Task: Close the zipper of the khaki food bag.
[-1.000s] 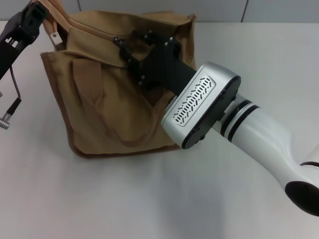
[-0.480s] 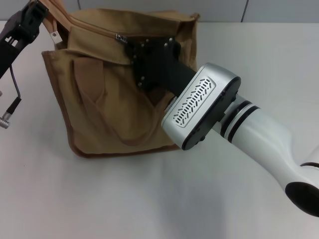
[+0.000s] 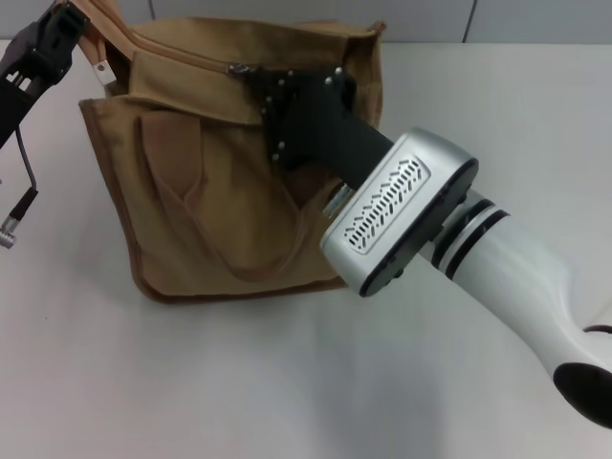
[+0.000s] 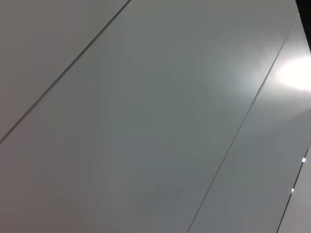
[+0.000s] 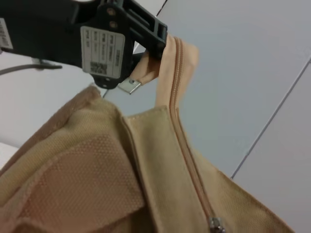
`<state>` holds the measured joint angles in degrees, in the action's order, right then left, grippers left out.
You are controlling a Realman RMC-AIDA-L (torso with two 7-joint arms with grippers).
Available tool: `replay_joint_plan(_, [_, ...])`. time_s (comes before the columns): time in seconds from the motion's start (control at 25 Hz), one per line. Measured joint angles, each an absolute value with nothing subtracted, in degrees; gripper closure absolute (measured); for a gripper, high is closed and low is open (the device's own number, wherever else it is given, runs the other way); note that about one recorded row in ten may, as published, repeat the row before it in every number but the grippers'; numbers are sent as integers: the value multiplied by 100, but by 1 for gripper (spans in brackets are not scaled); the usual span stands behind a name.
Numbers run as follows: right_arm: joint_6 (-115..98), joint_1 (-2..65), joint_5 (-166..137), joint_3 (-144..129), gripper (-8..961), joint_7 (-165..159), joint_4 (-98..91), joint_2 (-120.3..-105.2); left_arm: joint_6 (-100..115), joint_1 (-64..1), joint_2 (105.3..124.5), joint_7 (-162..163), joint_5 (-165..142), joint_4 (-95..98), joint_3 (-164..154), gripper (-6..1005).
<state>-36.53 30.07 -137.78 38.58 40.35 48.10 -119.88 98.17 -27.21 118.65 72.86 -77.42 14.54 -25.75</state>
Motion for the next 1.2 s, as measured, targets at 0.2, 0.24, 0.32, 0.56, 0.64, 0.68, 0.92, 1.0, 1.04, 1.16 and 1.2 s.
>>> replay_joint_plan(0.2, [-3668, 2866, -13776, 3907, 955, 4169, 4843, -11988, 9817, -2706, 11865, 7286, -7711, 1458, -2568, 981])
replay_joint_plan(0.24, [-3669, 2846, -13774, 3911, 955, 4170, 4843, -11988, 9817, -2704, 11865, 7286, -7697, 1459, -2567, 982])
replay_joint_plan(0.32, [-3677, 2799, -13769, 3916, 956, 4173, 4843, -11988, 9820, -2699, 11865, 7286, -7678, 1459, -2566, 982])
replay_joint_plan(0.56, [-3748, 2645, -13771, 3919, 958, 4211, 4891, -11988, 9819, -2688, 11859, 7286, -7671, 1459, -2566, 982])
replay_joint_plan(0.64, [-3860, 2548, -13755, 3920, 957, 4285, 4966, -11988, 9839, -2687, 11857, 7286, -7664, 1454, -2566, 982])
replay_joint_plan(0.68, [-3985, 2500, -13756, 3906, 956, 4302, 4998, -11988, 9850, -2690, 11858, 7286, -7662, 1446, -2565, 982])
replay_joint_plan(0.92, [-4434, 2208, -13770, 3862, 953, 4399, 5258, -11988, 10002, -2744, 11872, 7306, -7661, 1434, -2567, 982])
replay_joint_plan(1.0, [-4469, 2098, -13771, 3860, 954, 4518, 5381, -11988, 10102, -2802, 11874, 7336, -7661, 1431, -2575, 982])
replay_joint_plan(1.04, [-4474, 2064, -13767, 3859, 954, 4586, 5410, -11988, 10148, -2849, 11879, 7355, -7661, 1428, -2582, 982])
replay_joint_plan(1.16, [-4480, 2009, -13748, 3824, 895, 4680, 5459, -11988, 10211, -2997, 11892, 7414, -7664, 1422, -2608, 982])
replay_joint_plan(1.2, [-4483, 1971, -13749, 3801, 866, 4692, 5497, -11987, 10216, -3036, 11896, 7428, -7669, 1423, -2614, 982])
